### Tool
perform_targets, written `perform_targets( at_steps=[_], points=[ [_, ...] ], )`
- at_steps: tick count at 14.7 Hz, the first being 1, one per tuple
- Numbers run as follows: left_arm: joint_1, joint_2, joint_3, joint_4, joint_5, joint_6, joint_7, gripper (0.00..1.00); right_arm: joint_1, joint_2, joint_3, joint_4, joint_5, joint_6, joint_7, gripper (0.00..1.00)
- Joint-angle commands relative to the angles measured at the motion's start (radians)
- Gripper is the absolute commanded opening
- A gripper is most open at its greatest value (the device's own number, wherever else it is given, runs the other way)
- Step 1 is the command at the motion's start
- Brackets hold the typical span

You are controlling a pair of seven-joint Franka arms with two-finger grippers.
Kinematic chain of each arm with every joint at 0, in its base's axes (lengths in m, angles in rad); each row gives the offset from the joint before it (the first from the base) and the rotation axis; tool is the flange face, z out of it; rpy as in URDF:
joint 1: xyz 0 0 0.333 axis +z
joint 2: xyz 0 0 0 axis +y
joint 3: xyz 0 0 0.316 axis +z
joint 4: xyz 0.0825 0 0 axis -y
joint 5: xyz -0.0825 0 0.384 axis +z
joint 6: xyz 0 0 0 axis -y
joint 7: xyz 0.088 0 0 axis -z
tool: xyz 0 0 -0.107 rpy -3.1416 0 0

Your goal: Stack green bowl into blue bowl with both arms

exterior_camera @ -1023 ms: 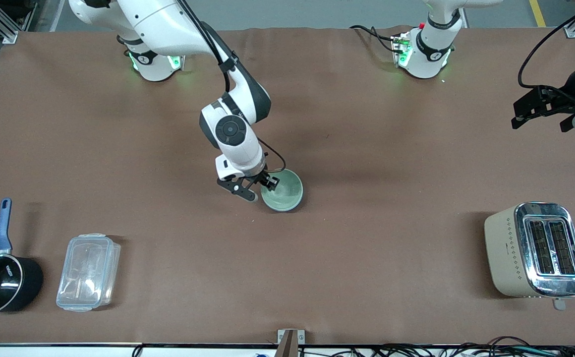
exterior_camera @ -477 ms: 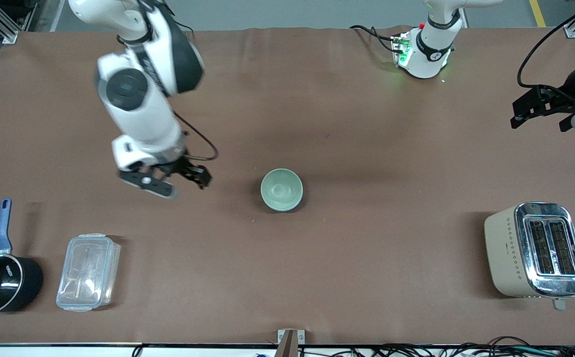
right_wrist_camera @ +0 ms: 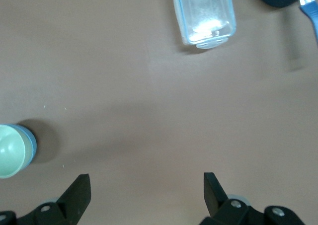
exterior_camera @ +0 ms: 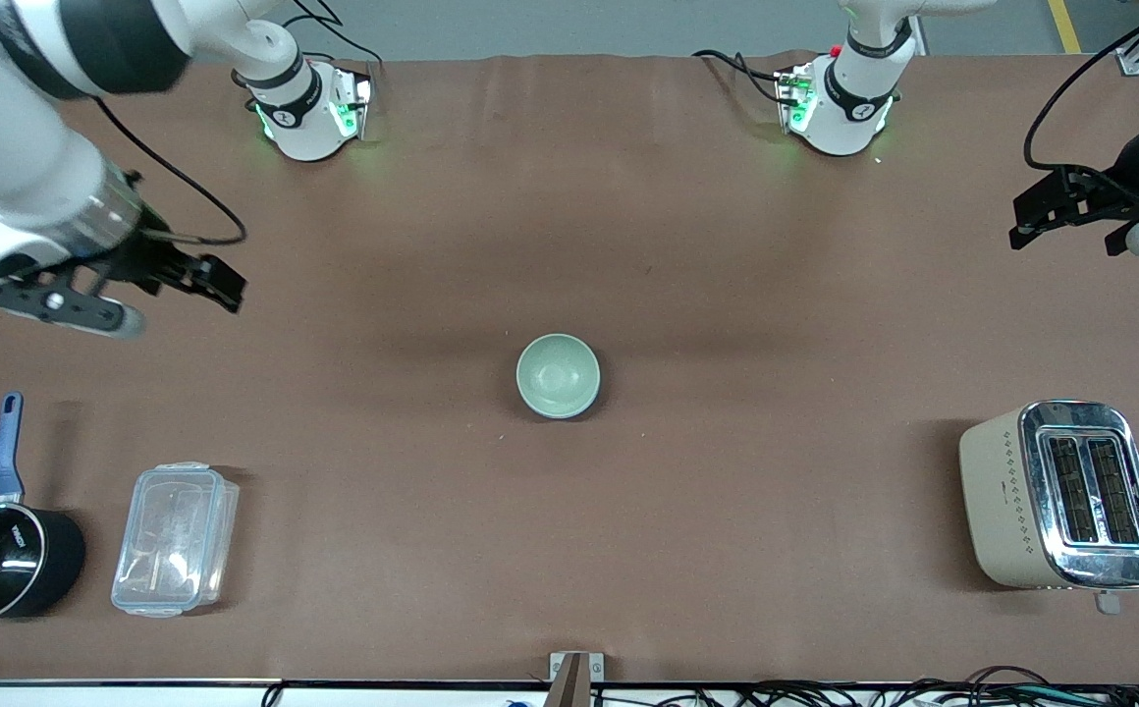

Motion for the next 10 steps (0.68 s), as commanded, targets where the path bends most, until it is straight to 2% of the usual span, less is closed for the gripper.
perform_targets(
  at_steps=[1,3,4,5,7,9,10],
  points=[
    [0.005,-0.013,0.0,-0.009,-0.012,-0.015,0.002,1.0,0.007,-0.008,-0.053,0.085,-0.012,-0.08,-0.08,1.0],
    [0.007,-0.016,0.0,-0.016,-0.012,-0.013,0.002,1.0,0.001,-0.007,-0.093,0.138,-0.012,-0.103,-0.106,1.0],
    [0.005,-0.017,0.0,-0.021,-0.012,-0.012,0.002,1.0,-0.053,-0.007,-0.084,0.145,-0.004,-0.104,-0.128,1.0],
    [0.005,-0.02,0.0,-0.03,-0.01,-0.005,0.0,1.0,-0.121,-0.007,-0.049,0.145,0.001,-0.104,-0.172,1.0],
    [0.002,-0.017,0.0,-0.024,-0.009,0.002,0.0,1.0,-0.33,-0.007,0.117,0.143,0.005,-0.106,-0.267,1.0],
    [-0.002,-0.005,0.0,-0.006,-0.004,0.001,0.0,1.0,-0.585,-0.007,0.381,0.142,-0.002,-0.101,-0.277,1.0],
    [-0.004,-0.005,0.0,-0.006,-0.003,0.001,0.002,1.0,-0.659,-0.007,0.457,0.14,-0.009,-0.101,-0.277,1.0]
  ],
)
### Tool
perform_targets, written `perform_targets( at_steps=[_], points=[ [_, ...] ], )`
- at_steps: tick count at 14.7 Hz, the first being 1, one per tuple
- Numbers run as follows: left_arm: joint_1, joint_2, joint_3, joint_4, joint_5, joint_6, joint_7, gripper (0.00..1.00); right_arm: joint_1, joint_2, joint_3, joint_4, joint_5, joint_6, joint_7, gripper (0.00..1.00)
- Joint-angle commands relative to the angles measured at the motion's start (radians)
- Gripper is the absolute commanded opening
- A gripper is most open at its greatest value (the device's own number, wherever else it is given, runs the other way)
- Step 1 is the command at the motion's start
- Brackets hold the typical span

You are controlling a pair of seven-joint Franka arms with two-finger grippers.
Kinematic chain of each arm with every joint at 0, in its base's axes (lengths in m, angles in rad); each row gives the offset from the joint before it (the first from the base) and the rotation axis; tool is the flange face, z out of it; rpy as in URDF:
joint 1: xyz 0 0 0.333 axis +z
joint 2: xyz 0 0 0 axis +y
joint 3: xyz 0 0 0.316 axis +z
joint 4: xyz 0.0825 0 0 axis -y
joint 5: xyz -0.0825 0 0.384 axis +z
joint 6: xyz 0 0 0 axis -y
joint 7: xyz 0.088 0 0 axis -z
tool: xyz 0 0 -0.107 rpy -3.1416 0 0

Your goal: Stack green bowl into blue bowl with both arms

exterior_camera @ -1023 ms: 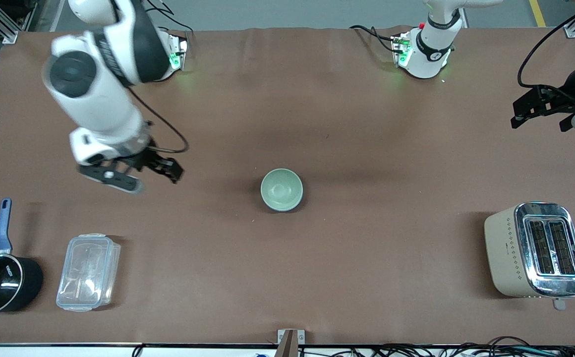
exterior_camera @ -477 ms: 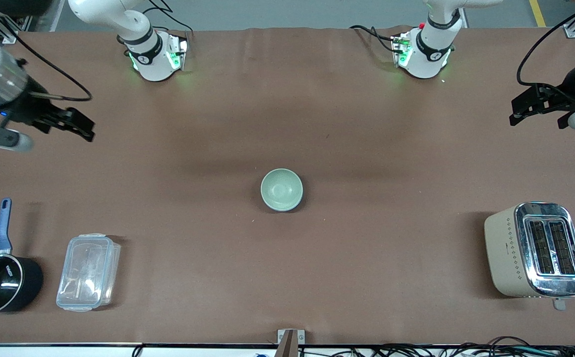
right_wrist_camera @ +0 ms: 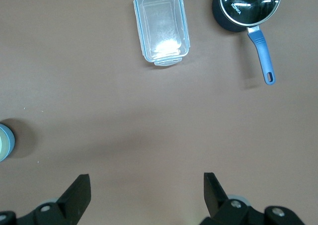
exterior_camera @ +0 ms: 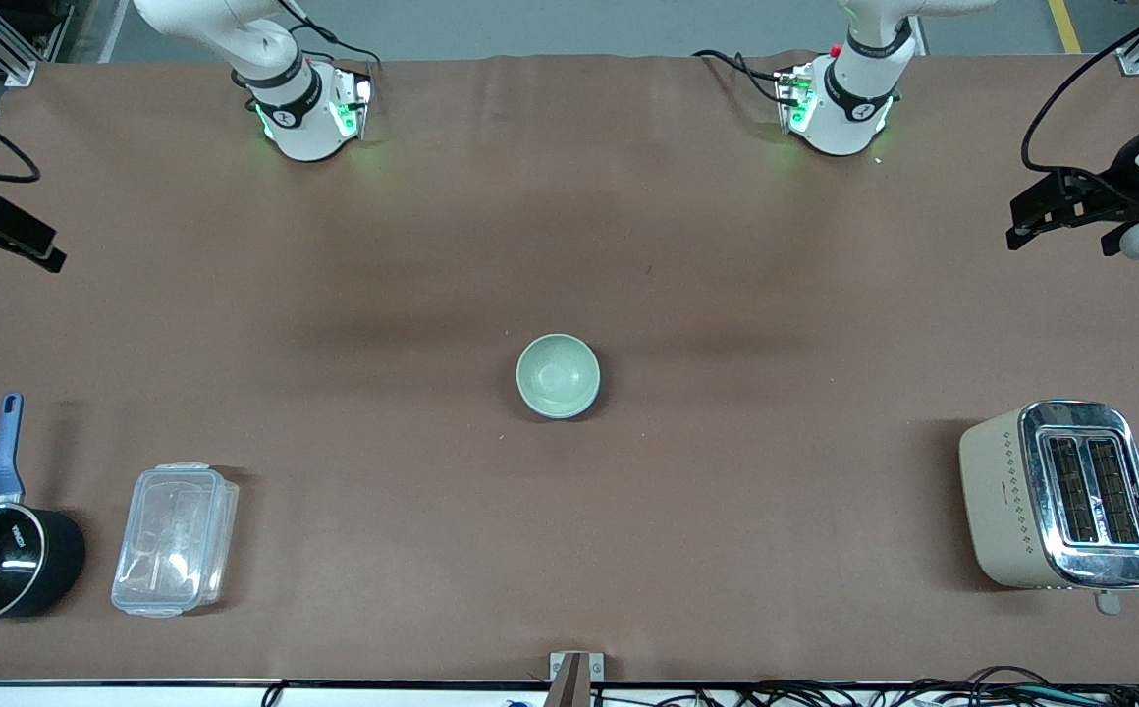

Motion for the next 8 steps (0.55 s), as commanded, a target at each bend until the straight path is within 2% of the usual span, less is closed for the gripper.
perform_targets(
  at_steps=[1,8],
  points=[
    [-0.004,-0.003,-0.001,0.005,-0.004,0.002,0.002,1.0,-0.193,0.003,0.201,0.006,-0.007,-0.007,-0.012,1.0],
    [-0.002,0.004,-0.011,0.008,-0.006,0.001,0.017,1.0,-0.161,-0.001,0.171,0.002,-0.002,-0.005,-0.017,1.0]
  ],
)
